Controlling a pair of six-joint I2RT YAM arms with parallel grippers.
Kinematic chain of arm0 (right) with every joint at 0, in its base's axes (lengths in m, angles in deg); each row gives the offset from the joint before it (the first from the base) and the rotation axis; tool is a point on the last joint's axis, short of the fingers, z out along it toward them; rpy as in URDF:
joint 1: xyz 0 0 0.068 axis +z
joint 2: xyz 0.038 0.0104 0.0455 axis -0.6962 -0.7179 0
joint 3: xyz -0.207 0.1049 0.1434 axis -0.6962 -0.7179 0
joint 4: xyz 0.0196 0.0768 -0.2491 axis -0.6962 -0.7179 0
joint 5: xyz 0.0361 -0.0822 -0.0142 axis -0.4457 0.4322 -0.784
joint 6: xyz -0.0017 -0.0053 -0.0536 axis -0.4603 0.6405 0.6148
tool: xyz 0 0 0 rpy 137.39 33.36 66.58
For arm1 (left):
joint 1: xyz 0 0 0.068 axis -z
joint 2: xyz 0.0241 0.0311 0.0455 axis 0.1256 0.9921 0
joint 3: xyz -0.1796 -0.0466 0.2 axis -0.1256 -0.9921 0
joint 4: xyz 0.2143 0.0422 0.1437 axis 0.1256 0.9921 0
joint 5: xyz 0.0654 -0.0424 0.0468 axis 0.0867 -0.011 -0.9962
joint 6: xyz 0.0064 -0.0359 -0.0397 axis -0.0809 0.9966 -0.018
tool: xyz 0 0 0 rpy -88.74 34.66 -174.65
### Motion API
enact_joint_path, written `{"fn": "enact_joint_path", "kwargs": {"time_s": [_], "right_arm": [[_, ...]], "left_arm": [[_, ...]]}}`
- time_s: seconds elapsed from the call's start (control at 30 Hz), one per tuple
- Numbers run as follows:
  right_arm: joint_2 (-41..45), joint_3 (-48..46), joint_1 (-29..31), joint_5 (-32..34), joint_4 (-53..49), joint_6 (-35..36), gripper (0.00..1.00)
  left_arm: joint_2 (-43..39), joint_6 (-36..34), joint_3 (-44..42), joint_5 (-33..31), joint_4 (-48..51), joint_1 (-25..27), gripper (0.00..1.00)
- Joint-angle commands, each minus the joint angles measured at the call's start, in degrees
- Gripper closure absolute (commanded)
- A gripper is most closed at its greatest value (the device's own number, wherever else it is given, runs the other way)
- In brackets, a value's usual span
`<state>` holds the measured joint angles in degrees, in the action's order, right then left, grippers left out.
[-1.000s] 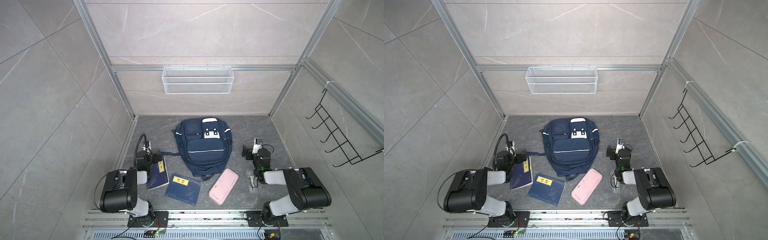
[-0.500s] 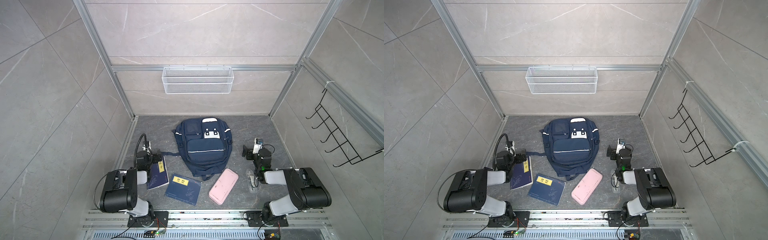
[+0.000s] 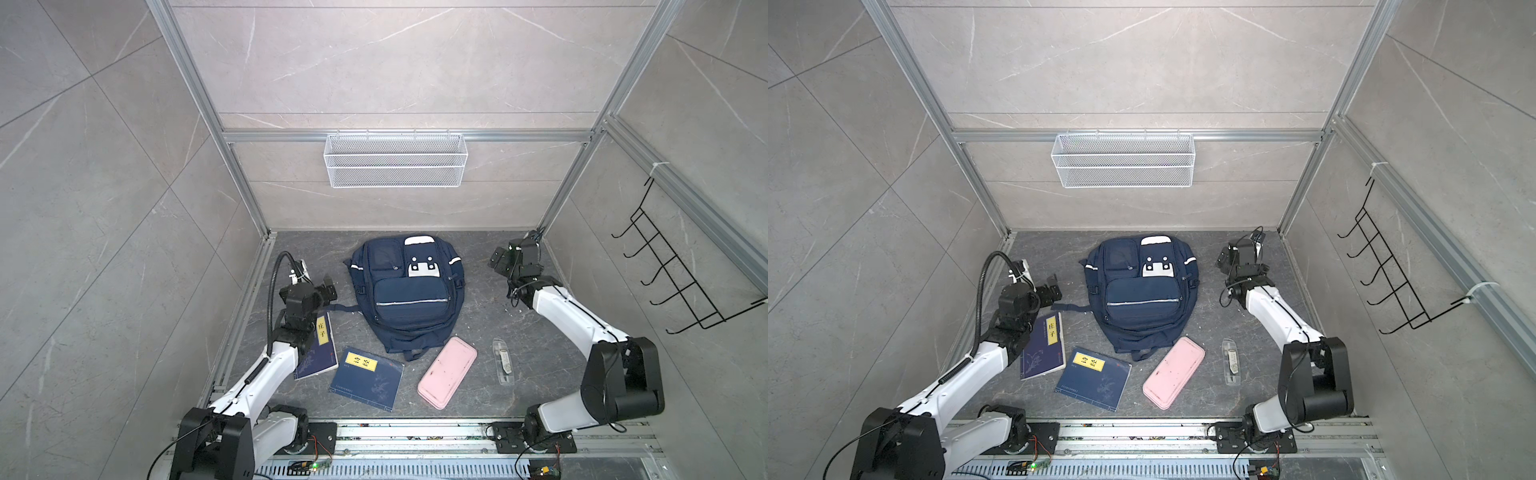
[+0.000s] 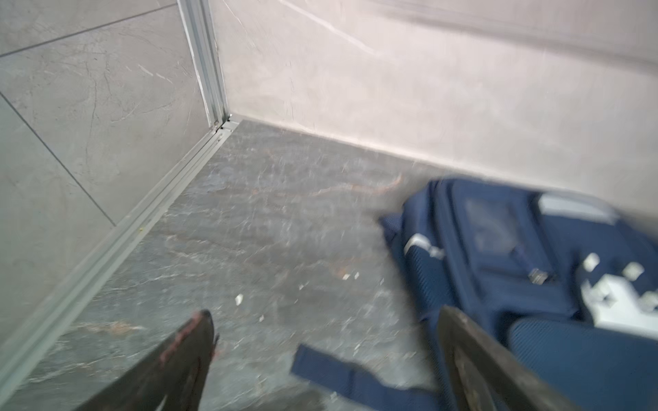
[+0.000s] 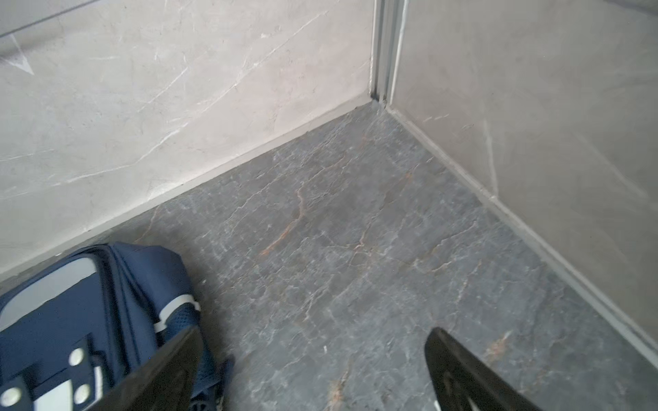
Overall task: Pack the student bag
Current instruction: 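Reach both grippers to the backpack's sides and grasp its fabric edges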
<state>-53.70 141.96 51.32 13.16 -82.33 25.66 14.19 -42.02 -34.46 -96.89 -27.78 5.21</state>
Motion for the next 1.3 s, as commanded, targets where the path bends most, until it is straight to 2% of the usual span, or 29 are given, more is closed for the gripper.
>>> {"fn": "enact_joint_path", "kwargs": {"time_s": [0.0, 0.07, 0.17, 0.27, 0.43, 0.73, 0.93, 1.27], "right_arm": [[-0.33, -0.42, 0.69, -12.01, -15.59, -5.37, 0.0], [1.23, -1.15, 1.35, -21.1, -13.18, -4.76, 0.0], [-0.21, 1.04, 2.53, -30.38, -14.54, -4.59, 0.0], [-1.79, 1.74, 4.01, -35.04, -16.59, -4.5, 0.0], [-1.34, -3.41, 4.88, -41.84, -12.78, -5.47, 0.0], [-4.99, -7.02, 6.33, -45.07, -10.35, -5.09, 0.07], [-8.08, -5.99, 7.56, -45.07, -9.79, -6.04, 0.17], [-9.34, -7.26, 8.04, -44.8, -8.44, -6.51, 0.32]], "left_arm": [[2.89, 12.43, 5.71, 5.48, 15.06, 1.22, 0.0], [4.63, 13.43, 7.82, 11.52, 16.46, 2.42, 0.0], [6.35, 14.71, 9.76, 16.82, 18.48, 5.16, 0.02], [8.79, 15.93, 12.3, 19.07, 23.12, 8.97, 0.03], [10.68, 16.56, 14.27, 20.41, 30.68, 14.13, 0.05], [9.08, 21.65, 9.35, 23.41, 31.79, 16.43, 0.17], [12.42, 22.83, 9.14, 25.46, 29.83, 18.11, 0.24], [19.02, 24.49, 10.84, 27.18, 26.97, 19.22, 0.26]]}}
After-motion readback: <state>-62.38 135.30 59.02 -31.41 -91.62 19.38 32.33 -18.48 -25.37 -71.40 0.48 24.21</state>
